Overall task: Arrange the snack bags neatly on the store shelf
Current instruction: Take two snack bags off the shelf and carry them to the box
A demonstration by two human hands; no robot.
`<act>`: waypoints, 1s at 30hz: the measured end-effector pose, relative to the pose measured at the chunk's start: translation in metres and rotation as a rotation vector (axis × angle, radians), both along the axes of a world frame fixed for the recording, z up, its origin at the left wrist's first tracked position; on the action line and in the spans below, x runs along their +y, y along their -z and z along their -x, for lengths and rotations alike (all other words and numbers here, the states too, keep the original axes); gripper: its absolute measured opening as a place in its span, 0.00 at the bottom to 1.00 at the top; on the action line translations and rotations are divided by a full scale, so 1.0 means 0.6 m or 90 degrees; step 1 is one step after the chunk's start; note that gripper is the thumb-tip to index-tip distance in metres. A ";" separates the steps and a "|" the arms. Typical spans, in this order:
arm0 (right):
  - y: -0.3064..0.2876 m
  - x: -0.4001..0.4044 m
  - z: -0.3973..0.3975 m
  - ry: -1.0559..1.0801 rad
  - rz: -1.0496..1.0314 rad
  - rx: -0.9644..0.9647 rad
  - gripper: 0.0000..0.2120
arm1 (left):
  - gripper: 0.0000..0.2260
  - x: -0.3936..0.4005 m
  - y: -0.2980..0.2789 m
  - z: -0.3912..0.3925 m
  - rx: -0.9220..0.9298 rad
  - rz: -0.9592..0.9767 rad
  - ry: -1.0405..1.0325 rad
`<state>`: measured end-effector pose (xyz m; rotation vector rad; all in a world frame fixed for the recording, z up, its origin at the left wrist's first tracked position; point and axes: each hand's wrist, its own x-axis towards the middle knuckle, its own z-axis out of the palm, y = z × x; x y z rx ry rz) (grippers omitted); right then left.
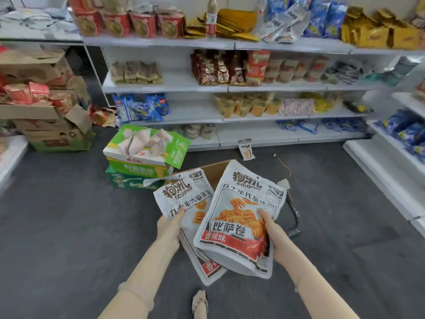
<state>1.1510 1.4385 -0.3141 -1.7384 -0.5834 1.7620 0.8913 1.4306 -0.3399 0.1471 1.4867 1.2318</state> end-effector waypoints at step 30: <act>0.686 0.639 0.081 0.019 0.188 -0.189 0.23 | 0.08 0.565 0.657 0.042 0.044 0.324 0.159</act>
